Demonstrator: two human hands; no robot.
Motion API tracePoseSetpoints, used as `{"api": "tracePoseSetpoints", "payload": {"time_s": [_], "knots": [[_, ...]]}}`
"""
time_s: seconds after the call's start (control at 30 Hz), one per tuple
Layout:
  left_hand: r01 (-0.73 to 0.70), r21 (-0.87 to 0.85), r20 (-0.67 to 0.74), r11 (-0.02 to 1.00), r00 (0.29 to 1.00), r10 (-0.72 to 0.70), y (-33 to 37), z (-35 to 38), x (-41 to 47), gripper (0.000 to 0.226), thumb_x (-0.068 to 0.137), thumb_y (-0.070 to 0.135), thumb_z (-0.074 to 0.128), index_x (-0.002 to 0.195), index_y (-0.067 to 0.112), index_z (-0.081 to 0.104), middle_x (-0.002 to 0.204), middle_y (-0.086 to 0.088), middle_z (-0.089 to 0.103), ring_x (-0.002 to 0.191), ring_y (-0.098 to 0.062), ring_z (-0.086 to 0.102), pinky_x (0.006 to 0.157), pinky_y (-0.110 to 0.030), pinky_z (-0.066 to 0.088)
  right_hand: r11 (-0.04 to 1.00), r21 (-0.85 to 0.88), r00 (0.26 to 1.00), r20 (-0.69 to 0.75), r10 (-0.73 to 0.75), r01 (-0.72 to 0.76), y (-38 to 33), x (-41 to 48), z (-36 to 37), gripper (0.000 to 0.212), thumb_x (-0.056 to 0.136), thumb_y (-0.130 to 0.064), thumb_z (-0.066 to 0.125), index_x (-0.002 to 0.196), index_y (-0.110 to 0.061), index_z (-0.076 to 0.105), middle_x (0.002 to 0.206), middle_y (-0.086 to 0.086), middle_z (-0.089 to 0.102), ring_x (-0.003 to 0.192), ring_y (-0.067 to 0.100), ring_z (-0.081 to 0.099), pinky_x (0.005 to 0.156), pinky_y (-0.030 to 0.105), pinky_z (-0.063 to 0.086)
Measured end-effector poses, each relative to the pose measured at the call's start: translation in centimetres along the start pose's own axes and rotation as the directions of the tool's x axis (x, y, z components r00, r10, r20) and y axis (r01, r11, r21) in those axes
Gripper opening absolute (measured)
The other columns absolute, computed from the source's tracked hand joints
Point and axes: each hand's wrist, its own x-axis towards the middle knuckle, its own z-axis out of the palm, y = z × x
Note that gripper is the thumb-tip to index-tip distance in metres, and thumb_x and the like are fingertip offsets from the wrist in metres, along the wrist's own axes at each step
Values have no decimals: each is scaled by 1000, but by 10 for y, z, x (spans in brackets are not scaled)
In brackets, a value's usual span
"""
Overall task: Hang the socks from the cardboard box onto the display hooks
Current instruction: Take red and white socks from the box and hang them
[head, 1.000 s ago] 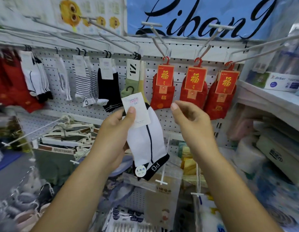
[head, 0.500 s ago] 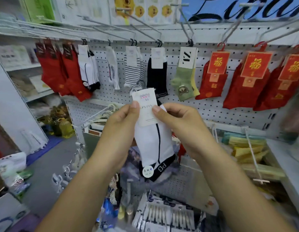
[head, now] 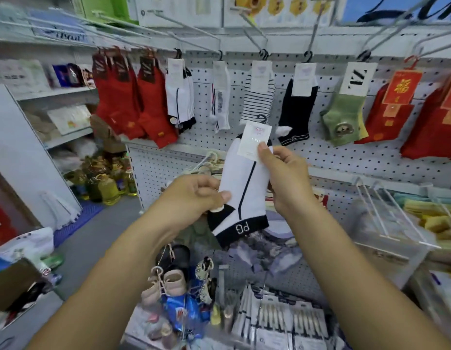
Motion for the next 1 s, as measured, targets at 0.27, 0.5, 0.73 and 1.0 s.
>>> {"api": "tracePoseSetpoints", "payload": {"time_s": [0.27,0.5,0.73,1.0], "knots": [[-19,17,-106,1000,994,21,-3,-44,28,26,89,22,77,110,11,69,80,0,79,72,-4,67,79,-28,49,992,-94,997,31,-76,79,4,32,50,20,98,-30,64,84,-15,60,75,-2,71,68,15,66,65,33,54],[-130,25,-458,991,880,127,12,-102,72,24,94,35,71,110,17,66,99,0,78,94,-13,76,83,-33,62,967,-162,974,146,-172,196,2,99,107,30,91,-40,66,92,-11,66,88,13,73,82,35,68,78,40,53],[-295,260,-673,919,627,392,74,-170,144,59,94,41,69,144,19,47,133,7,62,99,6,60,78,-10,45,898,-266,927,236,-291,350,-4,186,179,22,98,-31,61,113,-15,62,92,-13,57,88,9,58,70,20,45],[-422,338,-685,841,503,527,94,-211,194,5,98,27,67,93,30,68,90,7,76,87,-3,71,74,-17,50,818,-341,885,218,-411,464,-10,250,238,20,101,-22,56,120,-16,57,103,-3,58,91,17,58,62,17,40]]}}
